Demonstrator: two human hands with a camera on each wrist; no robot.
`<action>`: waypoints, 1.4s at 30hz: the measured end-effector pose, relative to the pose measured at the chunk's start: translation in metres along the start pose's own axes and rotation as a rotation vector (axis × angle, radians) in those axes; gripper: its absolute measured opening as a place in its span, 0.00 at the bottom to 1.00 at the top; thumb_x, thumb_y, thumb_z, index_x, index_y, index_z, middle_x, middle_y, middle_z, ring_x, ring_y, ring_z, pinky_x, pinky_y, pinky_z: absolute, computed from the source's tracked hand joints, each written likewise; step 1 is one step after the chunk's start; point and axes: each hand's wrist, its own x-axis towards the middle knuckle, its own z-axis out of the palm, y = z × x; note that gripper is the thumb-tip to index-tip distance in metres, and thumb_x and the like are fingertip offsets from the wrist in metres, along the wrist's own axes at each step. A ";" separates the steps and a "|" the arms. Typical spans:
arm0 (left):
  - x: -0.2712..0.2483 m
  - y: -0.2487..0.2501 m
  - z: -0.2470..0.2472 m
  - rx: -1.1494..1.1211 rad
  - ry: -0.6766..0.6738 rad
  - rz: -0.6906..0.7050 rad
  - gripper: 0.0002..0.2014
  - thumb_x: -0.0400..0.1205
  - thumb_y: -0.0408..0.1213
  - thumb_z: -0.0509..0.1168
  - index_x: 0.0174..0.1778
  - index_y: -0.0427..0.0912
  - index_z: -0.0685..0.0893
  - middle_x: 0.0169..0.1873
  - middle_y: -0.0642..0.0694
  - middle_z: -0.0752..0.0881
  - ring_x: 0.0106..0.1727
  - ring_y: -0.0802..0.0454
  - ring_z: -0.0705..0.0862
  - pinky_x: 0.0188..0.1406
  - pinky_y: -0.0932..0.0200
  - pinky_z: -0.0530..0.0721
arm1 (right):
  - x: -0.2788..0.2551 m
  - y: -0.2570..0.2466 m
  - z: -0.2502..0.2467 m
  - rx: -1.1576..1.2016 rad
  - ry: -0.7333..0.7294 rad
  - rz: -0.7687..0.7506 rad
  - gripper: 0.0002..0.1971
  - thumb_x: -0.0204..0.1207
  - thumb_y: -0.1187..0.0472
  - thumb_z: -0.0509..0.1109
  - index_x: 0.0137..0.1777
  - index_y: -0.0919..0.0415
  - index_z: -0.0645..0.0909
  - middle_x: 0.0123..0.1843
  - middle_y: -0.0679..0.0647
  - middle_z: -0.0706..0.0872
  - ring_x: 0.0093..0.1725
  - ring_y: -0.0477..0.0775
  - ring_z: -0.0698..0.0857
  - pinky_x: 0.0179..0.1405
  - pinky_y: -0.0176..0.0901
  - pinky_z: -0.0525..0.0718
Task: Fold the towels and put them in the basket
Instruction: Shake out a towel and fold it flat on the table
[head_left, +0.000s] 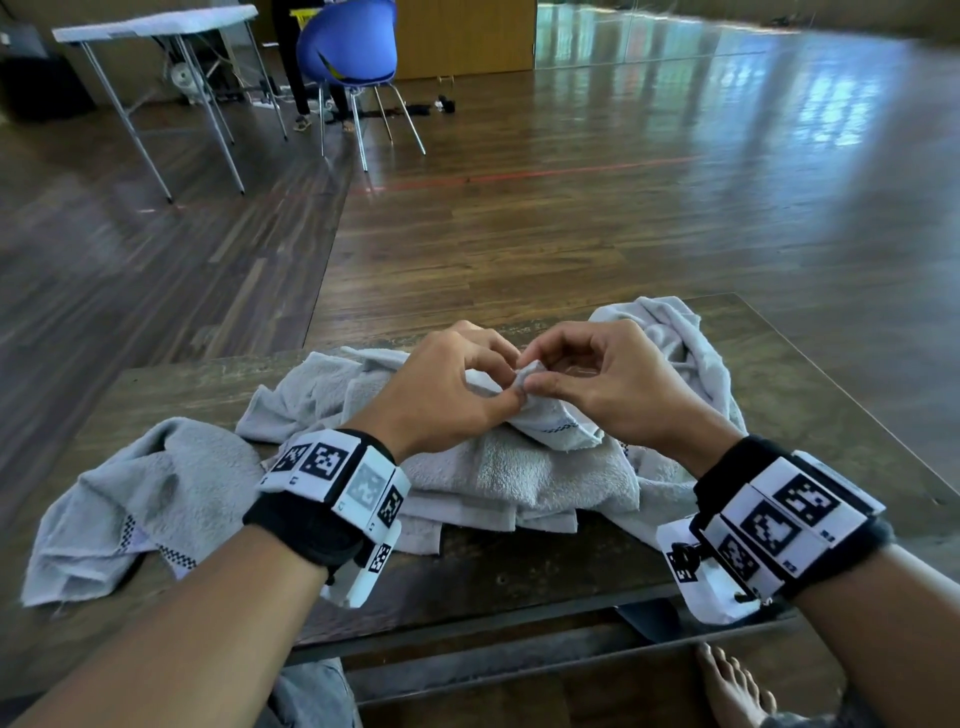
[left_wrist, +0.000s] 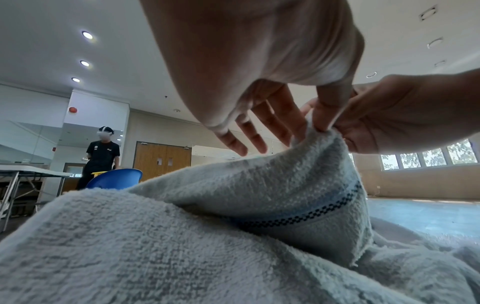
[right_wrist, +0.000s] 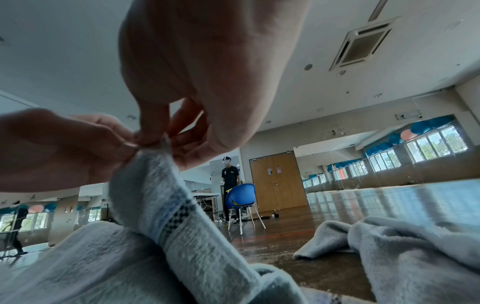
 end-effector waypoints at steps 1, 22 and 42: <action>0.000 0.000 0.000 -0.016 -0.031 -0.001 0.11 0.76 0.48 0.75 0.35 0.44 0.92 0.50 0.59 0.90 0.61 0.61 0.82 0.64 0.47 0.80 | -0.001 -0.001 -0.002 0.003 -0.035 -0.003 0.06 0.74 0.67 0.81 0.50 0.60 0.90 0.44 0.52 0.94 0.47 0.50 0.93 0.55 0.42 0.90; -0.036 -0.048 -0.056 0.496 0.104 -0.104 0.10 0.78 0.53 0.72 0.41 0.51 0.94 0.43 0.67 0.86 0.46 0.51 0.78 0.53 0.43 0.76 | -0.019 0.029 -0.079 -0.131 0.438 0.210 0.12 0.75 0.68 0.79 0.40 0.47 0.90 0.43 0.57 0.93 0.38 0.47 0.86 0.47 0.48 0.91; -0.062 -0.041 -0.074 0.101 0.315 -0.262 0.10 0.78 0.38 0.77 0.52 0.55 0.91 0.42 0.58 0.92 0.37 0.66 0.87 0.32 0.76 0.80 | -0.024 0.037 -0.082 -0.199 0.490 0.373 0.04 0.77 0.68 0.77 0.45 0.59 0.88 0.34 0.53 0.87 0.23 0.42 0.82 0.23 0.35 0.85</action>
